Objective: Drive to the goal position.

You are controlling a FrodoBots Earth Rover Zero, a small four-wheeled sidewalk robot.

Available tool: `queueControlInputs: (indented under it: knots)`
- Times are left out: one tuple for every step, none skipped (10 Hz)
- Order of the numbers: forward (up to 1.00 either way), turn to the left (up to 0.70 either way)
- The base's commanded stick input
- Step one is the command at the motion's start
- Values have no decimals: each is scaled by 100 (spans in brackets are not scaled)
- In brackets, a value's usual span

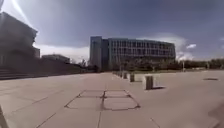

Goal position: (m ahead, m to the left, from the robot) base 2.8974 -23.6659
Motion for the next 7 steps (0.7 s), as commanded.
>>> queueControlInputs:
  knots:
    - [70,0]
    - [70,0]
    - [70,0]
    - [70,0]
    - [70,-17]
    - [70,-35]
    - [70,-35]
